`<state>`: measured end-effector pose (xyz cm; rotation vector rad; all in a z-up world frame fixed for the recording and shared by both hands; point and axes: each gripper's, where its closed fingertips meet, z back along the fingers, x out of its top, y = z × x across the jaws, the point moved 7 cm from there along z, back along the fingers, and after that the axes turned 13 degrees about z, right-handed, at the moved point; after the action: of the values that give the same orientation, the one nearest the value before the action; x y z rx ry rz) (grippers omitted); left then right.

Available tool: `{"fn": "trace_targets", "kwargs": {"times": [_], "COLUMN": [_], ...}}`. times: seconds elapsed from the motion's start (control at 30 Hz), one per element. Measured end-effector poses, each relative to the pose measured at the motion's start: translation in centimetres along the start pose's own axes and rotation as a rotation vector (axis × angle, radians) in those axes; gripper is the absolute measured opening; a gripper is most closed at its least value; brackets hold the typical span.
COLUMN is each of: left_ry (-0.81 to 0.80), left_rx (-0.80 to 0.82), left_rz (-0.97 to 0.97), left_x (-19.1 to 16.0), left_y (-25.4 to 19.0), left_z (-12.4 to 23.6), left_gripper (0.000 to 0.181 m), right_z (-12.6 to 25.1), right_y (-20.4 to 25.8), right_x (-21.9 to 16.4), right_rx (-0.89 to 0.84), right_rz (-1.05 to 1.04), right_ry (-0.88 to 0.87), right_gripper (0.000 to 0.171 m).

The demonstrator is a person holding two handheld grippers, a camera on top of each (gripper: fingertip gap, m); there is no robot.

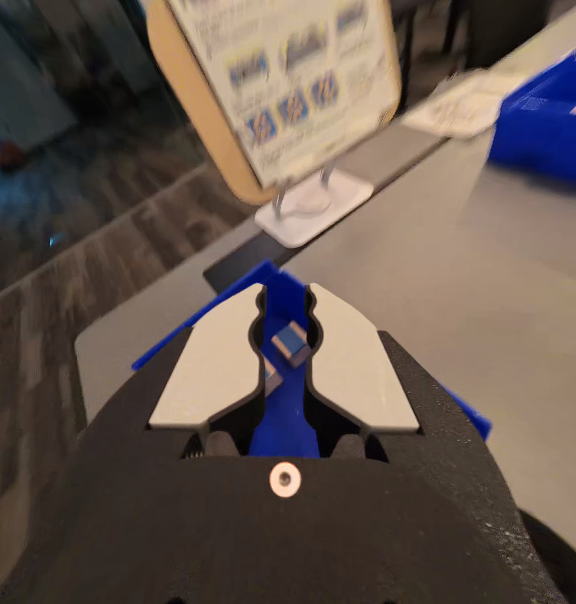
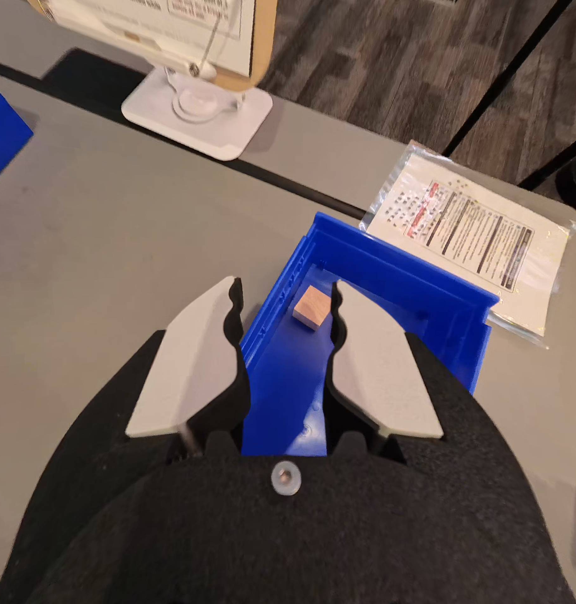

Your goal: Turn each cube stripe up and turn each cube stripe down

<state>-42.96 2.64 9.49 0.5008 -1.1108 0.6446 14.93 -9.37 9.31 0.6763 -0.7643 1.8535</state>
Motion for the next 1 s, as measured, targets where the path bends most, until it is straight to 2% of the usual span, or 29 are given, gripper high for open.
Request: {"fn": "trace_targets", "kwargs": {"times": [0.03, 0.2, 0.33, 0.47, 0.63, 0.83, 1.0], "left_ry": [0.055, 0.296, 0.334, 0.473, 0.591, 0.668, 0.661], "left_rx": [0.025, 0.088, 0.16, 0.178, 0.244, 0.314, 0.309], "left_rz": [0.0, 0.182, 0.275, 0.375, 0.346, 0.283, 0.282], "left_x": [-0.9, -4.4, -6.2, -8.3, -9.8, -10.9, -11.0], "left_y": [0.7, 2.7, 2.8, 2.2, 1.8, 1.7, 1.8], "left_z": [-0.9, -6.4, -10.4, -13.0, -14.4, -15.2, -15.4], "left_gripper": [0.023, 0.027, 0.038, 0.045, 0.054, 0.051, 0.047], "right_z": [-0.5, -1.9, -2.5, -2.8, -3.1, -3.8, -4.2], "right_y": [0.1, 0.8, 1.0, 1.0, 1.1, 1.5, 1.9], "right_x": [-0.1, -0.2, -0.4, -0.5, -0.8, -1.0, -1.0], "right_rx": [0.0, 0.023, 0.029, 0.019, 0.031, 0.041, 0.044], "right_rz": [0.008, 0.04, 0.052, 0.056, 0.058, 0.076, 0.095], "right_ry": [0.021, 0.082, 0.111, 0.133, 0.163, 0.204, 0.225], "right_gripper": [0.052, 0.052, 0.052, 0.052, 0.052, 0.052, 0.052]}}
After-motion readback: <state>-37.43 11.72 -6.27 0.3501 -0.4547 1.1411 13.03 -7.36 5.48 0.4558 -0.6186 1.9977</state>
